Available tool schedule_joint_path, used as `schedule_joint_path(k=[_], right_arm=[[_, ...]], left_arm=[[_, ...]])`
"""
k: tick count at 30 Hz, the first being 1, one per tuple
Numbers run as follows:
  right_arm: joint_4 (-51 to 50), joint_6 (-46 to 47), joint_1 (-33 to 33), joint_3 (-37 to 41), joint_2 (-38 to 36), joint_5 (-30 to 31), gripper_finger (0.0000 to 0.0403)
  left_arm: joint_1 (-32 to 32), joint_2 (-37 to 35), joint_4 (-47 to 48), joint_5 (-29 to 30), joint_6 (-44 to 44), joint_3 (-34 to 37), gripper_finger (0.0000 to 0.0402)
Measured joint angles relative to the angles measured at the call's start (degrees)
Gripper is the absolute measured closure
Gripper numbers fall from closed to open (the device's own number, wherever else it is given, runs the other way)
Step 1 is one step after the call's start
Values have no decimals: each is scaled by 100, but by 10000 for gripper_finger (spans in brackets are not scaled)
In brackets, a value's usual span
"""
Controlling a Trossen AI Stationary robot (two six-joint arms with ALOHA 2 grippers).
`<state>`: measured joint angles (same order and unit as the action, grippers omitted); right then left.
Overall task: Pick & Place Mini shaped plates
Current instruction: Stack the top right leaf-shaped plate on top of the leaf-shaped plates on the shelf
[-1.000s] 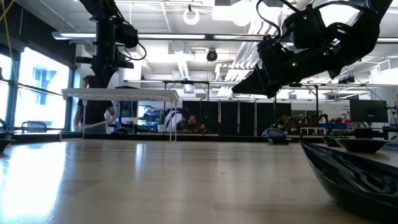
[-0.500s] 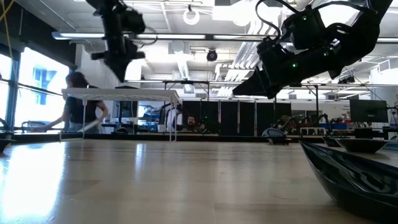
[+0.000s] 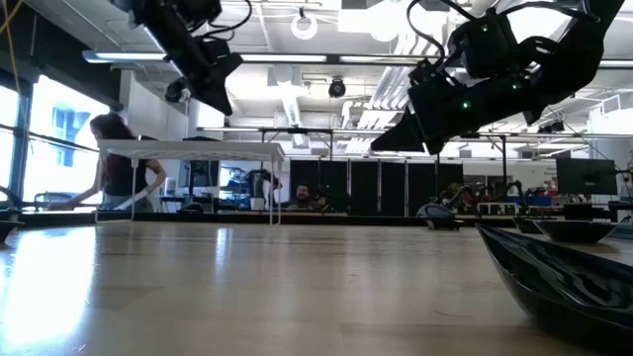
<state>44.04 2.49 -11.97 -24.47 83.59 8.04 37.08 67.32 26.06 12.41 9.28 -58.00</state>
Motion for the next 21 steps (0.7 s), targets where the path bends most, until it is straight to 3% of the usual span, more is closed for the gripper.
schedule_joint_path(k=[5,9,15,21], right_arm=[[1,42,2,0,0,219,397],[-11,325,0,0,0,340,396],[-229,755,0,0,0,289,396],[-787,897,0,-20,-173,12,400]], left_arm=[[-316,-485,-1124,-365,-3,1129,401],[-403,-504,-1502,-920,0,1671,401],[-506,-119,-1559,-1253,-118,1781,401],[-784,-245,-1579,-1904,-603,1781,401]])
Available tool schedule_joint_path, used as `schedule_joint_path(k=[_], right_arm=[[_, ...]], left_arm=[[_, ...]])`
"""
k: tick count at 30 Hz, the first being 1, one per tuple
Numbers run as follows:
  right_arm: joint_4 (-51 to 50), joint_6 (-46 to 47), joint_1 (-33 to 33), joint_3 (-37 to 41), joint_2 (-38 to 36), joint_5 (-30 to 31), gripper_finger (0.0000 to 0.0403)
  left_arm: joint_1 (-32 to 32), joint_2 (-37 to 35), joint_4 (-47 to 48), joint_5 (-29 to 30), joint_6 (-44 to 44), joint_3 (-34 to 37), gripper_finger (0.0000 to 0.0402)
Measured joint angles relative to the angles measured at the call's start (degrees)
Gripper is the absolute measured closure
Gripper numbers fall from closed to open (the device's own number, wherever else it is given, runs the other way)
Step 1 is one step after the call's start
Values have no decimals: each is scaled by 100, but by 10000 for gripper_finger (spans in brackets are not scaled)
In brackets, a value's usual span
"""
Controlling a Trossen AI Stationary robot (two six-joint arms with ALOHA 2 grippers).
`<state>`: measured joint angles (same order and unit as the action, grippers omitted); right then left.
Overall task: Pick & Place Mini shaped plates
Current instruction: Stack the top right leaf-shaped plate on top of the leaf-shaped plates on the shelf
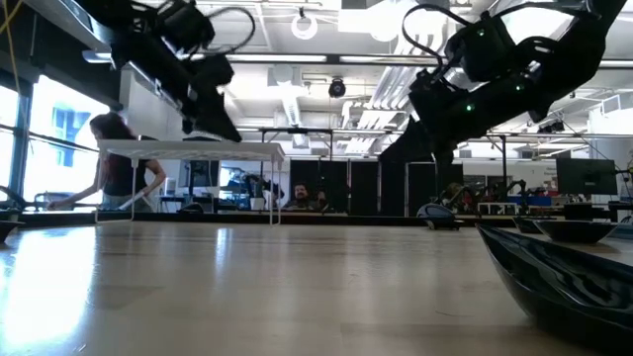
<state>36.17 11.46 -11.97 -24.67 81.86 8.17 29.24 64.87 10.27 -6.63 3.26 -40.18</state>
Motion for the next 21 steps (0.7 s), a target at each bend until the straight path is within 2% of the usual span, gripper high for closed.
schedule_joint_path(k=[4,10,14,21], right_arm=[[-677,216,58,-8,-437,288,400],[-2425,446,420,-15,-1526,801,399],[-3725,979,628,-15,-2191,1208,398],[-5842,2117,858,-221,-2594,1296,397]], left_arm=[[-229,-196,-654,-21,-63,76,401],[-552,-269,-2627,-202,18,980,401],[-702,-267,-3504,-164,46,1452,401],[-751,-328,-4448,-279,-64,1988,401]])
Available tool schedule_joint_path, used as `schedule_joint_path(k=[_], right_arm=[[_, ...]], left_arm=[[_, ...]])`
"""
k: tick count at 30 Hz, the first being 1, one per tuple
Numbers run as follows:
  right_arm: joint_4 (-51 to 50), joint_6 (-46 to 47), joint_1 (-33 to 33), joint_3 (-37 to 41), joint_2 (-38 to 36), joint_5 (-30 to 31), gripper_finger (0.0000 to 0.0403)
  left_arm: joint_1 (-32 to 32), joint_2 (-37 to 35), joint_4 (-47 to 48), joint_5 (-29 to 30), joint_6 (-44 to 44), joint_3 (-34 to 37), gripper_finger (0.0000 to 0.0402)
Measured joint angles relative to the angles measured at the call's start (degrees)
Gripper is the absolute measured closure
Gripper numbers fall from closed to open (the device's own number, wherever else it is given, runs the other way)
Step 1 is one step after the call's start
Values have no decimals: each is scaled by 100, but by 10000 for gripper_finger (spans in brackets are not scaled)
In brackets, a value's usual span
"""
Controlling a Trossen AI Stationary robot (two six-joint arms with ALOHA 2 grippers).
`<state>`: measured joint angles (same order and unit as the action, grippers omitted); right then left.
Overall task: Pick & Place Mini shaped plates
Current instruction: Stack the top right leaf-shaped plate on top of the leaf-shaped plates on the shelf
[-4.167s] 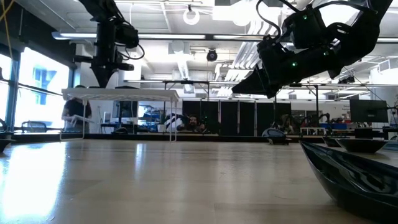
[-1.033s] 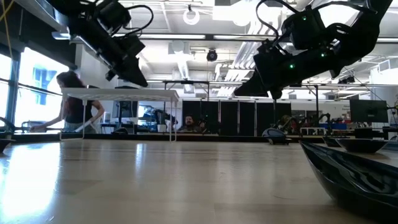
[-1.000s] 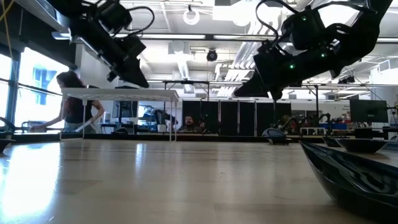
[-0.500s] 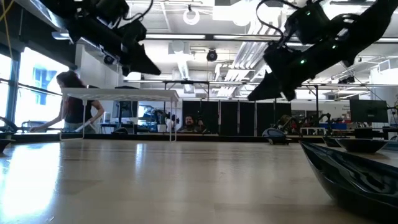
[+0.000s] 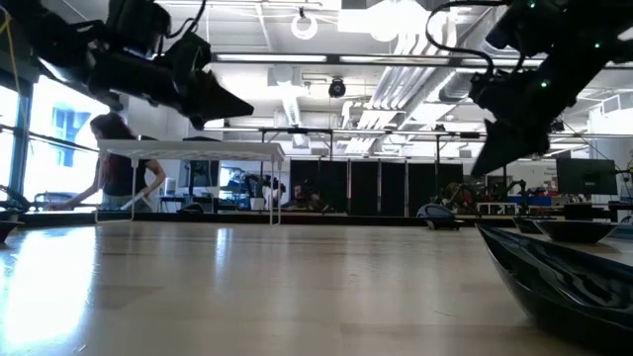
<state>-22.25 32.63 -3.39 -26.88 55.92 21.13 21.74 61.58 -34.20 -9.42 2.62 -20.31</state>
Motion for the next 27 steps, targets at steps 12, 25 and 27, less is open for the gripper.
schedule_joint_path(k=[12,25,27], right_arm=[[-2276,1644,394,-682,100,-919,301],[-2787,2746,753,-601,1090,-917,274],[-2790,2743,753,-601,1200,-841,274]], left_arm=[[-2,-31,-906,-27,-239,699,401],[-2,-30,-889,-13,-539,696,401],[-2,-24,-878,-14,-539,696,401]])
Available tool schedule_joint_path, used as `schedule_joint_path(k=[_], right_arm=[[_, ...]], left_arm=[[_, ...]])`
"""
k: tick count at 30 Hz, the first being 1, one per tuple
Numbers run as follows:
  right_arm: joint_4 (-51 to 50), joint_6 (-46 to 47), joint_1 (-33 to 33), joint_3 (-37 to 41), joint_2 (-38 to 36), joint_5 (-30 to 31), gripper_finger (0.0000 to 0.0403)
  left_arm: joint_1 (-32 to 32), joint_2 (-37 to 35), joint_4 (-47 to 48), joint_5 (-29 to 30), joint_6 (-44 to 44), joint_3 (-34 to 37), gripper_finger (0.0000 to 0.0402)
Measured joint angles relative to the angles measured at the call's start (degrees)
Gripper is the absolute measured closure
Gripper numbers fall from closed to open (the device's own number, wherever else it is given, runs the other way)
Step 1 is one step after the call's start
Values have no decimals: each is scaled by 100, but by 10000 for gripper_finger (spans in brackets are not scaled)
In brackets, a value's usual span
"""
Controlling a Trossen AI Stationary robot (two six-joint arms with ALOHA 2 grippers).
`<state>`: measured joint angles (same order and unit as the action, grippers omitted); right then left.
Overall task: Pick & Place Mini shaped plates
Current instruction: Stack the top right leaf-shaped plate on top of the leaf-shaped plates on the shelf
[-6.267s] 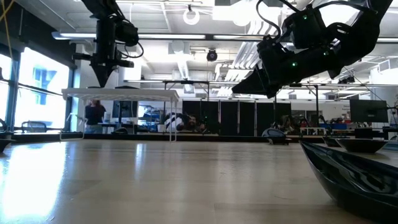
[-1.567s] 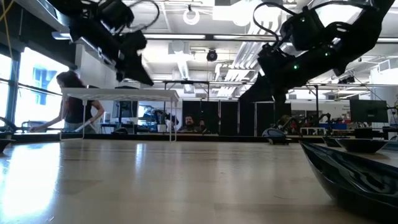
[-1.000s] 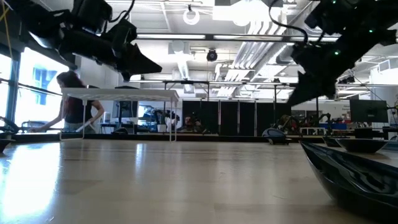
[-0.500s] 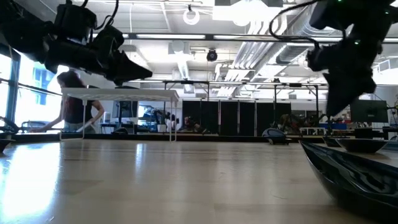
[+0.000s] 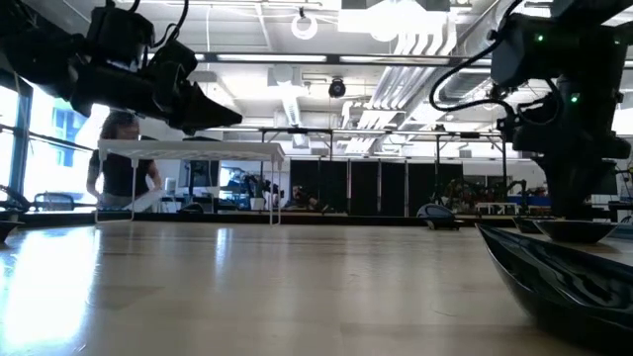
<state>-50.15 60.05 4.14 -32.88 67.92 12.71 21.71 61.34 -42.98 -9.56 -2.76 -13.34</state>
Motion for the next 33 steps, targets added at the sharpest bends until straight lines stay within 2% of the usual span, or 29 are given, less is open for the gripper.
schedule_joint_path(k=[5,8,14,20,24,30,33], right_arm=[[117,-504,0,0,324,171,274],[358,-766,0,0,548,21,274],[427,-793,11,0,961,-86,274],[414,-678,11,0,973,-48,278],[412,-712,11,0,973,-27,310],[391,-905,11,-4,964,106,388],[389,-943,11,-9,964,126,394]], left_arm=[[0,0,126,-2,0,-2,402],[0,0,213,-13,0,-2,402],[1,4,314,-32,2,-2,402],[0,4,343,-42,2,-2,402],[0,4,372,-44,4,-2,401],[0,4,350,-46,68,-4,401],[0,4,253,-42,109,-4,401]])
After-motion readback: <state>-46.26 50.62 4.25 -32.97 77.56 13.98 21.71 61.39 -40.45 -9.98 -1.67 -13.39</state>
